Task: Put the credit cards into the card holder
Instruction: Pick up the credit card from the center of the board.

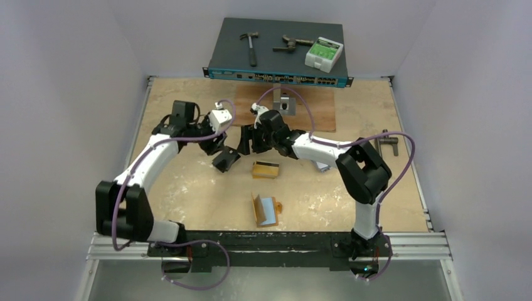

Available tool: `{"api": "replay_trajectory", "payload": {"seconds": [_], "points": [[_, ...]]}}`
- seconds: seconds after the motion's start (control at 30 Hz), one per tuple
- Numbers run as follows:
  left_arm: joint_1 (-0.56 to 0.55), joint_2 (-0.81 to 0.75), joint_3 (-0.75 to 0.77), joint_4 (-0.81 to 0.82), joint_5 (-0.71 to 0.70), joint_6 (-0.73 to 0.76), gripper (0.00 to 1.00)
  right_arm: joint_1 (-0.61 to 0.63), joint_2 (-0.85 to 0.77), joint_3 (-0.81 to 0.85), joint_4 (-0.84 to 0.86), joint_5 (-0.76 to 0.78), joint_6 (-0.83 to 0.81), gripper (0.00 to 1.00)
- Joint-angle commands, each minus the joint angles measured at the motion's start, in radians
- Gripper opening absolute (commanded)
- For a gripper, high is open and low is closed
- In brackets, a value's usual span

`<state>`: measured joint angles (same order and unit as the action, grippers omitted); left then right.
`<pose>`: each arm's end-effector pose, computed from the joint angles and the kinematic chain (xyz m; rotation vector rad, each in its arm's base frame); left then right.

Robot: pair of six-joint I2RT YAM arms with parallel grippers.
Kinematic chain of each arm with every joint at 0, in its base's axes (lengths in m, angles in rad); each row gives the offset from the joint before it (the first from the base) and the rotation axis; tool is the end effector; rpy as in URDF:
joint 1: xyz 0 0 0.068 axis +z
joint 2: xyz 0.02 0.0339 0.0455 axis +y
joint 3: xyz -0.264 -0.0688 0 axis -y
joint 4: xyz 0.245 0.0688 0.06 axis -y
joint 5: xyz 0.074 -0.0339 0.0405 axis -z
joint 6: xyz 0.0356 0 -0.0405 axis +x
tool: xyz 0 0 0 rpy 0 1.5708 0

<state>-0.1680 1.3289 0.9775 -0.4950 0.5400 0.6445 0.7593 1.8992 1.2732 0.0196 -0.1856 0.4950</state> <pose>0.2698 -0.0643 0.2635 1.1254 2.0086 -0.4111 0.3062 0.2997 0.2064 -0.4163 2.2772 0.8844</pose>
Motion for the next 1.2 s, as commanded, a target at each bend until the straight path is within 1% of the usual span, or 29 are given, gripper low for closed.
{"api": "replay_trajectory", "payload": {"seconds": [0.0, 0.1, 0.3, 0.43, 0.5, 0.7, 0.8, 0.83, 0.9, 0.93, 1.0, 1.03, 1.17], "points": [[0.039, 0.184, 0.182, -0.146, 0.105, -0.150, 0.56, -0.001, 0.003, 0.054, 0.114, -0.030, 0.028, 0.67], [0.073, 0.253, 0.201, -0.151, 0.137, -0.150, 0.57, -0.001, 0.003, 0.042, 0.135, -0.023, 0.027, 0.65], [0.082, 0.334, 0.213, -0.226, 0.230, -0.050, 0.57, -0.001, -0.025, 0.012, 0.161, 0.019, 0.028, 0.59], [0.078, 0.333, 0.188, -0.187, 0.189, -0.051, 0.57, -0.001, -0.027, 0.008, 0.151, 0.035, 0.032, 0.57], [0.068, 0.334, 0.177, -0.165, 0.141, -0.045, 0.56, 0.001, -0.026, 0.000, 0.153, 0.036, 0.039, 0.57], [0.042, 0.377, 0.190, -0.189, 0.090, -0.043, 0.55, 0.003, -0.016, -0.016, 0.175, 0.031, 0.064, 0.56], [0.001, 0.421, 0.238, -0.234, 0.012, -0.045, 0.55, 0.004, -0.013, -0.021, 0.180, 0.028, 0.070, 0.56], [-0.012, 0.434, 0.249, -0.245, -0.021, -0.046, 0.54, 0.005, -0.012, -0.023, 0.181, 0.030, 0.072, 0.56], [-0.019, 0.444, 0.260, -0.247, -0.039, -0.055, 0.52, 0.009, -0.014, -0.034, 0.191, 0.033, 0.075, 0.56], [-0.022, 0.448, 0.263, -0.246, -0.056, -0.057, 0.49, 0.009, -0.014, -0.040, 0.198, 0.034, 0.082, 0.55], [-0.028, 0.460, 0.271, -0.254, -0.080, -0.059, 0.39, 0.009, -0.014, -0.051, 0.211, 0.033, 0.089, 0.54], [-0.030, 0.475, 0.280, -0.268, -0.091, -0.063, 0.36, 0.010, -0.013, -0.057, 0.218, 0.032, 0.091, 0.54], [-0.034, 0.498, 0.309, -0.292, -0.124, -0.090, 0.33, 0.010, -0.007, -0.066, 0.232, 0.030, 0.098, 0.54]]}}
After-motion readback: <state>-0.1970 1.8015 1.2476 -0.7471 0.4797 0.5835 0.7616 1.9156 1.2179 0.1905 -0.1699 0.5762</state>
